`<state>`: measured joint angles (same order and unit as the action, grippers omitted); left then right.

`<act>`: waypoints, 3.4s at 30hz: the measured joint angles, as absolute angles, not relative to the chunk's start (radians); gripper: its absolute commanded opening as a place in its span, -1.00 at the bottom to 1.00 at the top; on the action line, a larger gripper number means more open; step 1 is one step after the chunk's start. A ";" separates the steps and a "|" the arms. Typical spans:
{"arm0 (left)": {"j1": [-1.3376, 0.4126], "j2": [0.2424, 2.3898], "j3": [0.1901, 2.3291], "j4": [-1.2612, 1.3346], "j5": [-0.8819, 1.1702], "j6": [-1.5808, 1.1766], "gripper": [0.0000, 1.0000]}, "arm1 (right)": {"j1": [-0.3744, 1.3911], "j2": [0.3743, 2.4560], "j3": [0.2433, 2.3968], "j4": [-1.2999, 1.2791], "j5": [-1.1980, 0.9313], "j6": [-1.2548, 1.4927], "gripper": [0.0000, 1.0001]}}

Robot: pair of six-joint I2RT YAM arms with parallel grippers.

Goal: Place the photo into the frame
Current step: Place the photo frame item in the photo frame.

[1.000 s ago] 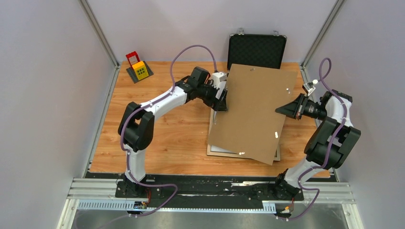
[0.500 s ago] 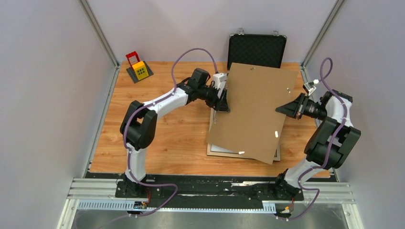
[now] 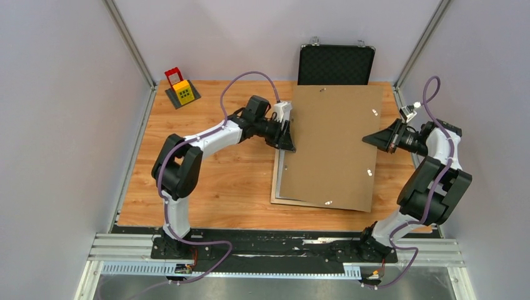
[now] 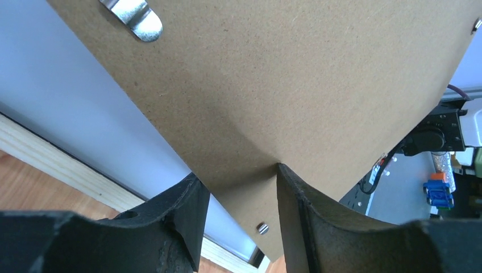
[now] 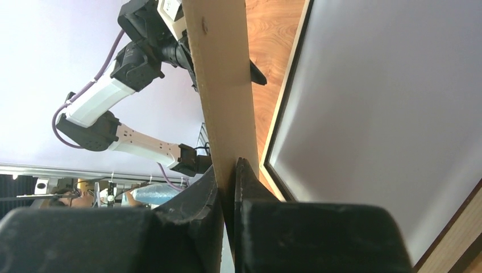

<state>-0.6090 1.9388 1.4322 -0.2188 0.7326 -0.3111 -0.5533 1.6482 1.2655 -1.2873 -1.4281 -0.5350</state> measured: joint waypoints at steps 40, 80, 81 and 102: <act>-0.556 1.715 1.422 -0.275 0.548 -0.179 1.00 | -0.547 1.748 1.209 -1.079 -1.431 -0.393 -1.00; -0.547 1.707 1.414 -0.342 0.512 -0.123 1.00 | -0.477 1.882 1.302 -0.956 -1.430 -0.273 -1.00; -0.547 1.707 1.414 -0.342 0.511 -0.123 1.00 | -0.474 1.882 1.303 -0.950 -1.429 -0.266 -1.00; -0.542 1.707 1.414 -0.342 0.510 -0.123 1.00 | -0.436 1.899 1.302 -0.802 -1.420 -0.128 -1.00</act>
<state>-0.5415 1.7069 1.4139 -0.3420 0.5102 -0.1230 -0.4358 1.8988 1.3022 -0.8024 -1.4204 -0.1284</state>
